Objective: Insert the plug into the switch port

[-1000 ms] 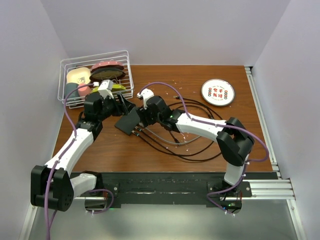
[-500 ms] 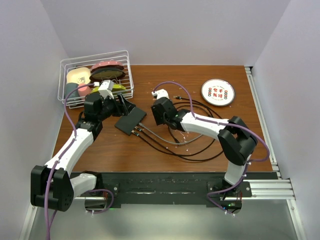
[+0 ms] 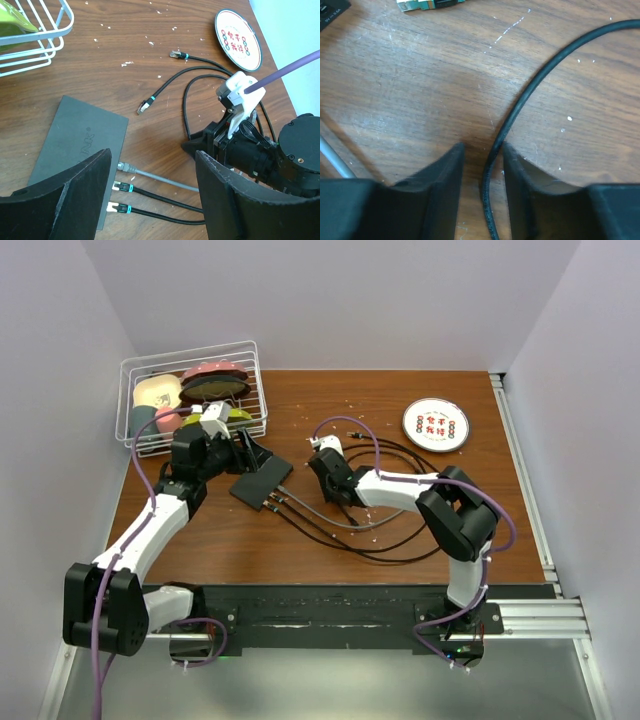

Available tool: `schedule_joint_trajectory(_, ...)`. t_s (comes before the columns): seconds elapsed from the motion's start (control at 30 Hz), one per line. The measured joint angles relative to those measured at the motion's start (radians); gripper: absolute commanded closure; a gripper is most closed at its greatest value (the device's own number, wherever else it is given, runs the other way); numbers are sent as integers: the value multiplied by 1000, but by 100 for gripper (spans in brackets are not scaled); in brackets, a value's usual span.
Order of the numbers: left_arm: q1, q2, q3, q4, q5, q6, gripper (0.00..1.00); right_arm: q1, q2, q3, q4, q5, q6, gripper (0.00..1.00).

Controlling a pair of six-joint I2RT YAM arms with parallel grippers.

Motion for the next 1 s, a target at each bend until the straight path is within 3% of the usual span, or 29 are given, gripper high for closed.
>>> schedule_joint_trajectory(0.03, 0, 0, 0, 0, 0, 0, 27, 0, 3, 1, 0, 0, 5, 100)
schedule_joint_trajectory(0.37, 0, 5, 0, 0, -1, 8, 28, -11, 12, 23, 3, -17, 21, 100)
schedule_joint_trajectory(0.6, 0, 9, 0, 2, 1, 14, 28, -14, -307, -126, 56, -86, 3, 100)
schedule_joint_trajectory(0.77, 0, 9, 0, 2, 4, 14, 28, -17, -499, -134, 154, -257, -69, 100)
schedule_joint_trajectory(1.0, 0, 9, 0, 3, 5, 15, 28, 34, -426, -145, 89, -444, -169, 100)
